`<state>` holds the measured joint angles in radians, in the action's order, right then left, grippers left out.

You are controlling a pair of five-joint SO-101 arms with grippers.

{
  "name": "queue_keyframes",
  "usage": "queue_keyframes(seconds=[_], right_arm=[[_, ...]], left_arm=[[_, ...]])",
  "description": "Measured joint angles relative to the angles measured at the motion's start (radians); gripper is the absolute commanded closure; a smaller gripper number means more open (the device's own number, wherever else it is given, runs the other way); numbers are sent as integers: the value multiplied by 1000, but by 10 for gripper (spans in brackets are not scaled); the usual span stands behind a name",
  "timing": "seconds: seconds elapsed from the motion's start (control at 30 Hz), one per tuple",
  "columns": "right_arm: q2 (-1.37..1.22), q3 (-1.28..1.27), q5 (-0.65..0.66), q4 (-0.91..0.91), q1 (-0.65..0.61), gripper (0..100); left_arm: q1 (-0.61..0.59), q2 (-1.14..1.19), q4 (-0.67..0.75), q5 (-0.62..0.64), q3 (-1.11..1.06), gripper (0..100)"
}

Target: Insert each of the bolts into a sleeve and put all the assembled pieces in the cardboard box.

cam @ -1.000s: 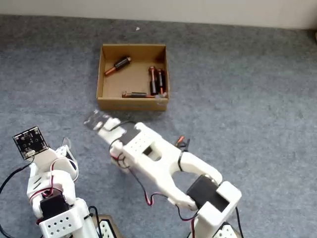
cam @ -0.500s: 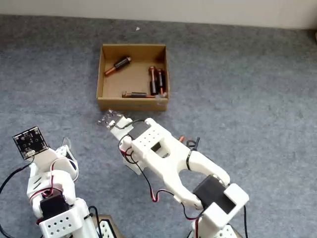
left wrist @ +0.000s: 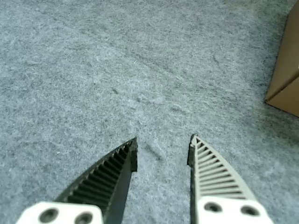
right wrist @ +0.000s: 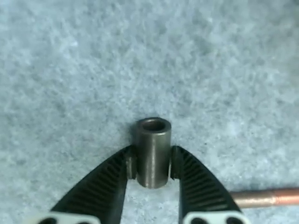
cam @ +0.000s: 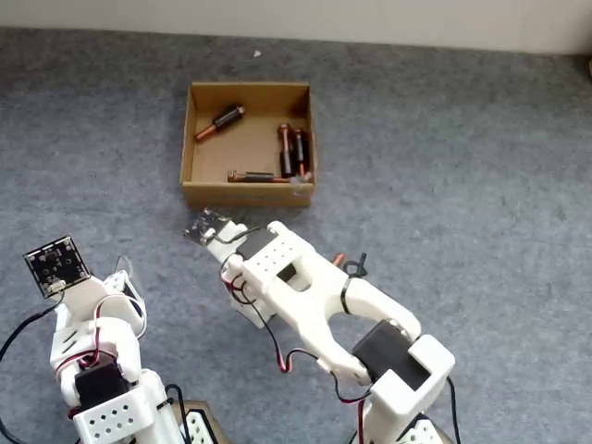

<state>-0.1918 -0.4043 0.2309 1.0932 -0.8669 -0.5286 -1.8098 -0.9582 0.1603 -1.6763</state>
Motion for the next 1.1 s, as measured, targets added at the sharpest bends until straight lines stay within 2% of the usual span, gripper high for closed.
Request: queue_keyframes(seconds=[0.27,0.5,0.77,1.0,1.1], right_arm=[[133,-23,-14,3,3,995],[460,-143,-226,5,84,995],[758,-267,-423,6,307,995],[904,-334,-578,6,516,995],[951,-382,-635,-11,601,995]], left_arm=[[0,0,0,0,0,816],[0,0,2,0,0,817],[0,0,2,-6,0,815],[0,0,2,-285,0,818],[23,0,2,-318,11,818]])
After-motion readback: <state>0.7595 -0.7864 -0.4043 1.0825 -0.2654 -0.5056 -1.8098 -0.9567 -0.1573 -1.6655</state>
